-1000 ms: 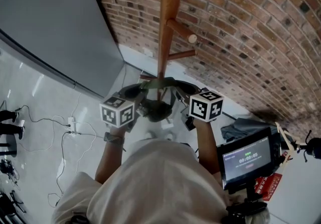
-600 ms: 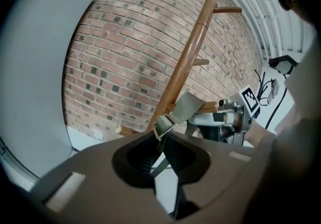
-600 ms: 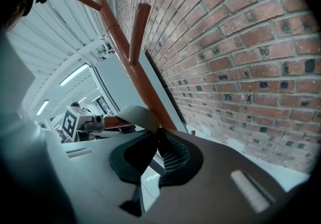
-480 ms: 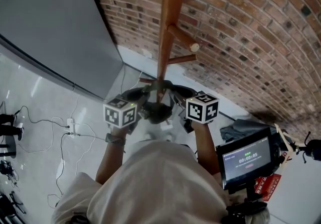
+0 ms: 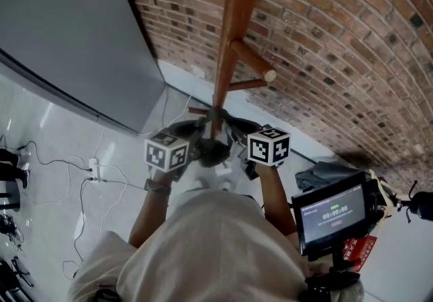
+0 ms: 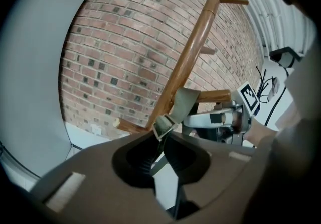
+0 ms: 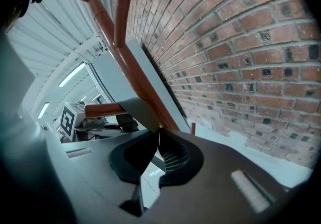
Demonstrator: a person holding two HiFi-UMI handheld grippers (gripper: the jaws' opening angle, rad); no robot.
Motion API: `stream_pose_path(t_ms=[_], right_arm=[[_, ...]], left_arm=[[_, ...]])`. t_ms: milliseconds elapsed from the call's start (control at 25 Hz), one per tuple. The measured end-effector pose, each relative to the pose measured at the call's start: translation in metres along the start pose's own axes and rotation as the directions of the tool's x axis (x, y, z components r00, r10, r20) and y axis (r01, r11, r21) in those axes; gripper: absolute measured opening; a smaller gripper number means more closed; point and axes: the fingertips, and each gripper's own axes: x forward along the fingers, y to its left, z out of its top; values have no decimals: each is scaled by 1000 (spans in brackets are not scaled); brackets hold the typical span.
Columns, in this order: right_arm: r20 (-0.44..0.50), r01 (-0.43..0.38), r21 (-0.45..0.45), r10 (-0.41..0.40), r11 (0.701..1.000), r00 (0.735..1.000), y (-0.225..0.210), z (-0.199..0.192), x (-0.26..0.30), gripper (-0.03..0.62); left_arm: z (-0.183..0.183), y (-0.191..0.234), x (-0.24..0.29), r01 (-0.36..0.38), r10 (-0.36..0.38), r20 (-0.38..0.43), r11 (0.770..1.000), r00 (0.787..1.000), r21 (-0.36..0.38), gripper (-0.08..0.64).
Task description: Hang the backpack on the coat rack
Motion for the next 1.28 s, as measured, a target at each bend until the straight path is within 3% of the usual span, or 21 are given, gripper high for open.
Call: stream_pose_path(t_ms=[840,1280], right_arm=[[-26,-26,-15,26,1000,999,3,-12,20,40],[-53,-54,-26,52,998,997,10,-15,20,63]], left_arm=[[-10,-5,22,45,-44,-37,999,998,9,43],[-16,-14,35,21,-19,-49,999,999,43,50]])
